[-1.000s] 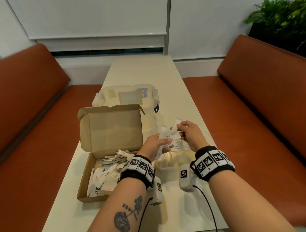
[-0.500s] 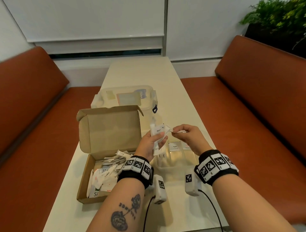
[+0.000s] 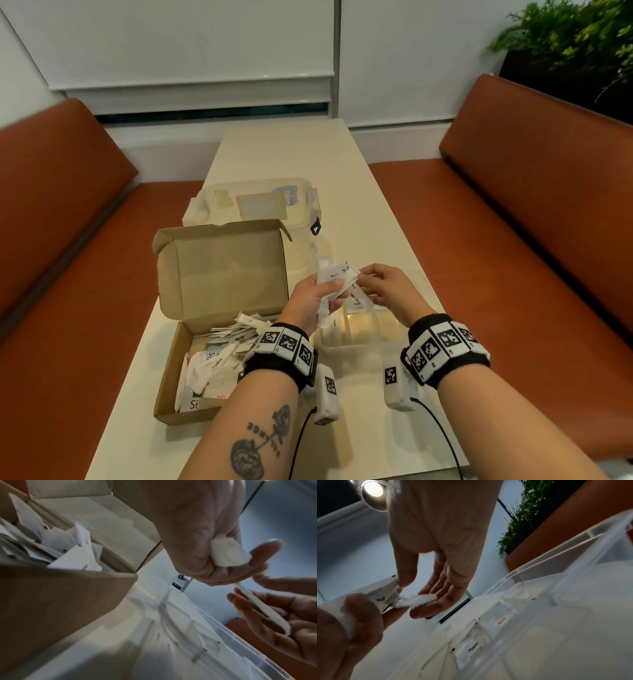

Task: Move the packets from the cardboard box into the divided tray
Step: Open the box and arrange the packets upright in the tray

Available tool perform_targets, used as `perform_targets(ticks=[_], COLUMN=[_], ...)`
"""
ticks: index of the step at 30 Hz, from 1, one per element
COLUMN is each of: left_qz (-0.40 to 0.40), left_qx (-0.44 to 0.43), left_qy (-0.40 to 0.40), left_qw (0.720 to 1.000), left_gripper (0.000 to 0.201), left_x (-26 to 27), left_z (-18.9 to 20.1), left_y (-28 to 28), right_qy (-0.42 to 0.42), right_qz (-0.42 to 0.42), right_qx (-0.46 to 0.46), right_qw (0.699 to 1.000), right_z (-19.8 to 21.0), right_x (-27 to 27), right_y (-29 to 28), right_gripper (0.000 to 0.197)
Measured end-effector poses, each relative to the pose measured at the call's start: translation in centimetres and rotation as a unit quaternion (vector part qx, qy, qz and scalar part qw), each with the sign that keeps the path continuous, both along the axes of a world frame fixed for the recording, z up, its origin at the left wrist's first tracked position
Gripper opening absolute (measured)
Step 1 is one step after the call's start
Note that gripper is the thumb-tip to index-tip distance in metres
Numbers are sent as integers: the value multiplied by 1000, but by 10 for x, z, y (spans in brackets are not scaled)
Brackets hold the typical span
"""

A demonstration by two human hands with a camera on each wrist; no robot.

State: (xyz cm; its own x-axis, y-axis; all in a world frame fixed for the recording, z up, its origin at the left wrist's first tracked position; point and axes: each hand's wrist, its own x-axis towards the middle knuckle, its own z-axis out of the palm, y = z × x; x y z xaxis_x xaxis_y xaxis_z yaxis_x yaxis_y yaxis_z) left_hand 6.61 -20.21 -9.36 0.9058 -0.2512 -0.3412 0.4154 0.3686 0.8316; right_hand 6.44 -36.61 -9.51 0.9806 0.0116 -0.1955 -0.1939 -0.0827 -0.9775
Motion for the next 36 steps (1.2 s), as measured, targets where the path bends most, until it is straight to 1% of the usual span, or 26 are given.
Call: perform_targets(ticks=[1,3,5,7,10,12,14,15,17,19,21,23,24,26,29,31,34,36], left_qz=[-2,-5,-4,-4,-11,-9,7,16,20,-1,-23,-27,-22,-4,1,-6,9,23], left_qx=[0,-2,-3,0,7,7,-3,-8,-11,-1,12,13,8,-9,-22,-12,7,10], left_qy=[2,4,3,-1,-2,-2,-2,0,10,22,29,32,32,33,33,33,29,26], left_qw=[1000,1000,1000,1000,1000,1000,1000,1000,1000,1000,999,999,999,999,999,999,1000,999], left_gripper=[15,17,18,18,22,22,17,14,11,12,13,17,20,23,20,18,13,11], left_x=[0,1,1,1,1,2,3,4,5,4,2,2,2,4,6,5,6,7], left_z=[1,1,0,-1,-1,0,0,0,-1,-2,-4,-4,-4,-3,-3,-3,-5,-7], left_y=[0,0,1,3,4,5,6,8,10,12,12,12,11,10,10,10,10,11], right_qy=[-3,2,17,26,12,4,3,4,6,2,-7,-11,-9,0,16,24,37,51], right_qz=[7,28,60,73,49,46,34,9,-51,-91,-106,-103,-99,-93,-100,-97,-67,-34], right_qx=[-14,-16,-28,-38,-28,-34,-34,-22,21,69,101,104,102,99,108,113,110,51], right_qw=[1000,999,998,996,998,998,999,1000,998,993,989,989,990,991,989,989,991,997], right_z=[-1,-4,-4,-4,-1,0,0,0,-1,0,1,1,1,1,0,2,4,7], right_x=[0,0,0,1,3,4,4,5,6,7,9,10,10,10,11,11,8,7], right_y=[0,1,1,2,7,9,10,10,9,8,7,7,7,7,6,5,5,6], right_gripper=[3,11,15,14,2,4,8,10,16,26,38,44,43,33,17,14,13,16])
